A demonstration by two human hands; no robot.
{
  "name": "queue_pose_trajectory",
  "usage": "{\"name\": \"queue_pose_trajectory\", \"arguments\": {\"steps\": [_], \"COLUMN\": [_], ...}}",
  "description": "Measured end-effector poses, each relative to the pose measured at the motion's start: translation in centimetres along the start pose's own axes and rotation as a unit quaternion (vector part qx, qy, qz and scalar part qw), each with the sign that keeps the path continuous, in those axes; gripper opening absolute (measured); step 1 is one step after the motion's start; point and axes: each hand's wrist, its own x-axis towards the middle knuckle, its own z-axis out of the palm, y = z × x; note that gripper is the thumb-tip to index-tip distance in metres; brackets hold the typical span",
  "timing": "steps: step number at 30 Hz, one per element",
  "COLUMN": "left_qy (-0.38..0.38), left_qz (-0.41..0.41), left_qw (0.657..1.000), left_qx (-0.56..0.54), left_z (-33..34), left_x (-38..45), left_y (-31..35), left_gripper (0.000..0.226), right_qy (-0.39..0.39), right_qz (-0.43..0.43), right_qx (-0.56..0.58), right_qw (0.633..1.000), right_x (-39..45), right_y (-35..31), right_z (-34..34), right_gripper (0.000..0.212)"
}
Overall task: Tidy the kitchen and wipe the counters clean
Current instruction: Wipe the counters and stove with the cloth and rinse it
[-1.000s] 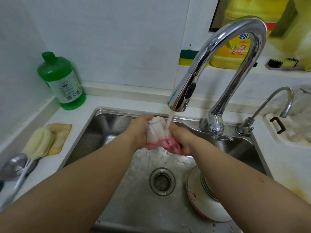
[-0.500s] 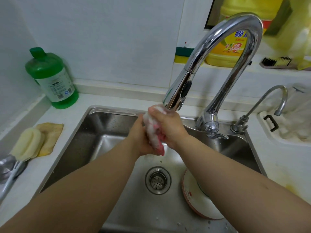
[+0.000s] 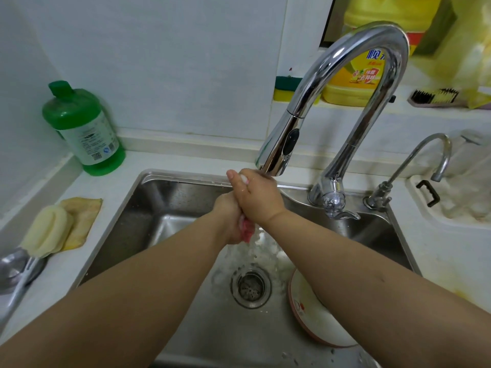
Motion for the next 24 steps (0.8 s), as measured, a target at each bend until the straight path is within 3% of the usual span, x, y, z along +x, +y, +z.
{"name": "queue_pose_trajectory", "arguments": {"steps": [5, 7, 9, 10, 12, 13, 14, 17, 18, 19, 21, 24], "left_qy": [-0.003, -0.006, 0.048, 0.089, 0.168, 0.191, 0.19, 0.035, -0.028, -0.072, -0.08, -0.036], "left_qz": [0.007, 0.014, 0.049, 0.079, 0.122, 0.123, 0.112, 0.111, 0.136, 0.159, 0.162, 0.132], "left_qw": [1.0, 1.0, 0.996, 0.986, 0.938, 0.912, 0.897, 0.919, 0.92, 0.919, 0.933, 0.931], "left_qx": [0.025, 0.007, 0.057, 0.121, 0.278, 0.342, 0.383, 0.377, 0.366, 0.355, 0.312, 0.338], "left_z": [-0.5, -2.2, -4.3, -5.1, -6.4, -6.5, -6.5, -5.6, -5.0, -4.5, -3.9, -3.8], "left_x": [-1.0, -1.1, -0.3, 0.2, 1.4, 1.4, 1.3, 1.0, 0.7, 0.6, 0.4, 0.6], "left_y": [1.1, 1.5, 1.4, 1.3, 0.9, 0.7, 0.3, -0.4, -0.6, -0.7, -0.6, -0.3], "left_gripper": [0.036, 0.035, 0.022, 0.02, 0.015, 0.014, 0.029, 0.079, 0.083, 0.075, 0.048, 0.023], "right_qy": [0.004, 0.0, -0.025, -0.038, -0.056, -0.065, -0.079, -0.151, -0.171, -0.19, -0.195, -0.088], "right_qz": [0.197, 0.221, 0.215, 0.23, 0.282, 0.307, 0.317, 0.313, 0.316, 0.321, 0.322, 0.299], "right_qx": [0.109, 0.003, -0.055, -0.03, 0.129, 0.235, 0.329, 0.459, 0.471, 0.482, 0.502, 0.477], "right_qw": [0.974, 0.975, 0.975, 0.972, 0.949, 0.92, 0.886, 0.817, 0.805, 0.792, 0.779, 0.822], "right_x": [0.9, 1.2, 1.4, 1.2, 0.7, 0.5, 0.3, -0.3, -0.5, -0.7, -0.7, -0.5], "right_y": [0.6, 2.2, 3.5, 3.7, 3.5, 3.3, 2.8, 1.5, 1.1, 0.7, 0.5, 1.4], "right_z": [-0.6, -1.6, -2.4, -2.6, -3.0, -3.2, -3.3, -3.2, -3.1, -3.0, -3.1, -3.9], "right_gripper": [0.041, 0.038, 0.033, 0.031, 0.027, 0.023, 0.018, 0.017, 0.017, 0.016, 0.013, 0.004]}}
